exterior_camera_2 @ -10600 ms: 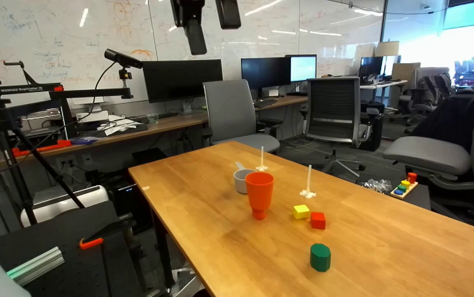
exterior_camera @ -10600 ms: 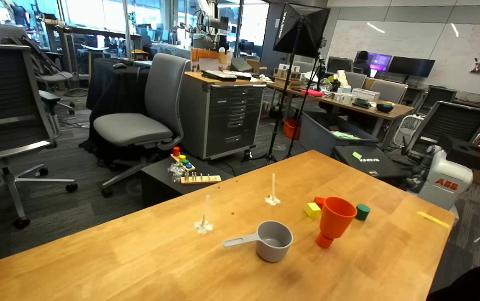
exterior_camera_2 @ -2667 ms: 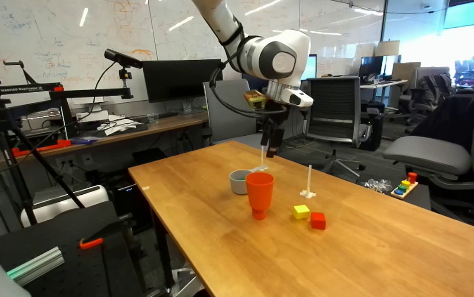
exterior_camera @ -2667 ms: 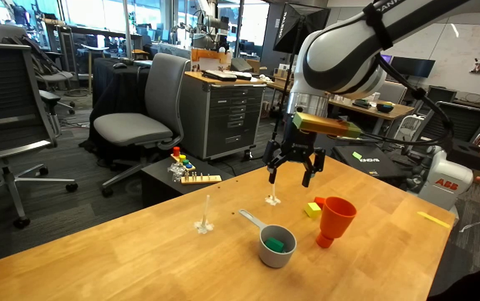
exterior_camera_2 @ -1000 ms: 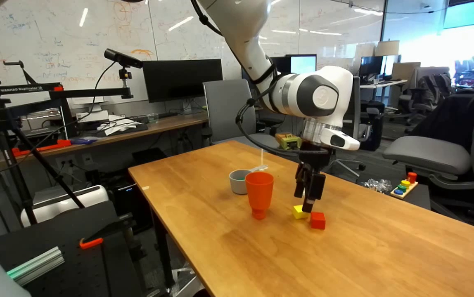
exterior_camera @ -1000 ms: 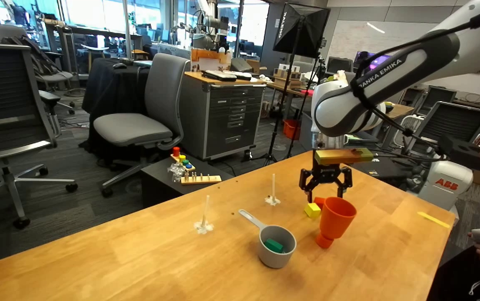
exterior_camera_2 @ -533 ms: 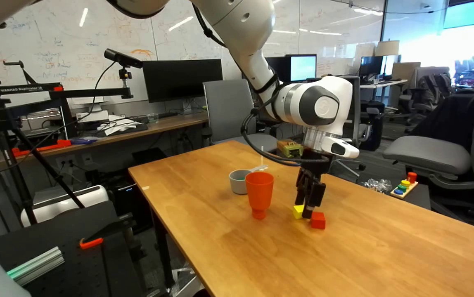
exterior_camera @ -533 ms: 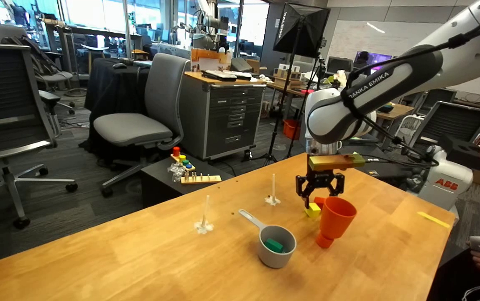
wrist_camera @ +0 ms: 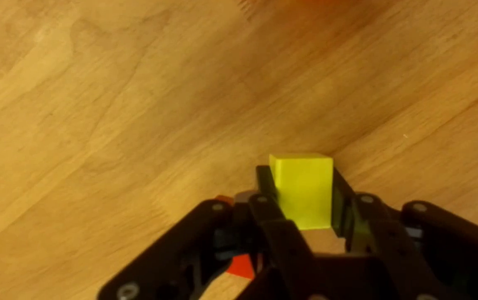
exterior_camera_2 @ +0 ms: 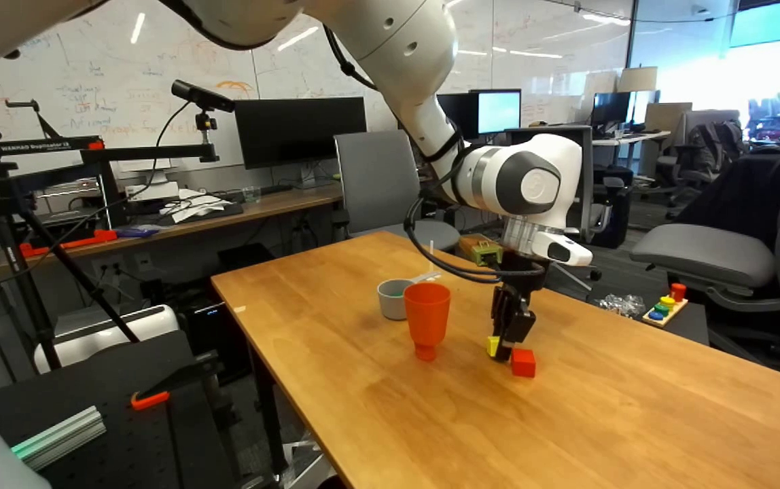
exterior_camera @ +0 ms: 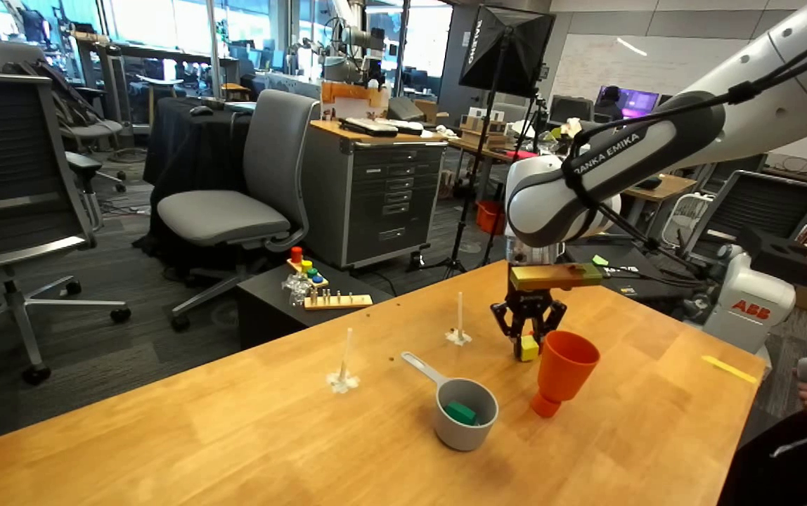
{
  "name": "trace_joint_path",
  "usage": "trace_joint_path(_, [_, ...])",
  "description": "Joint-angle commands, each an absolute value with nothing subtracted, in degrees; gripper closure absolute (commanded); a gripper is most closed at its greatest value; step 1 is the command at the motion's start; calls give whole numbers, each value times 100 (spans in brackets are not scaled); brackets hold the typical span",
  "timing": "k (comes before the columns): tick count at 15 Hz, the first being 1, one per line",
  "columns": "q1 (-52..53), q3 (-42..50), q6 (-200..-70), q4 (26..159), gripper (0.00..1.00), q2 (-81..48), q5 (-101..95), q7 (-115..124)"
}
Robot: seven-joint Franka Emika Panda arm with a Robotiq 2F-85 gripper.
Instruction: Put the blocks in the gray pot one at a time
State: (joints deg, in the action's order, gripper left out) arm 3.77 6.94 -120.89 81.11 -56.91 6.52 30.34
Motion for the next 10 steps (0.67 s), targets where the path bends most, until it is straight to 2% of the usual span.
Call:
trace_joint_path(1, [160, 524, -12083, 8169, 90, -5357, 921, 2830])
trace_joint_path(10, [187, 114, -12194, 8910, 90, -3929, 1367, 2455])
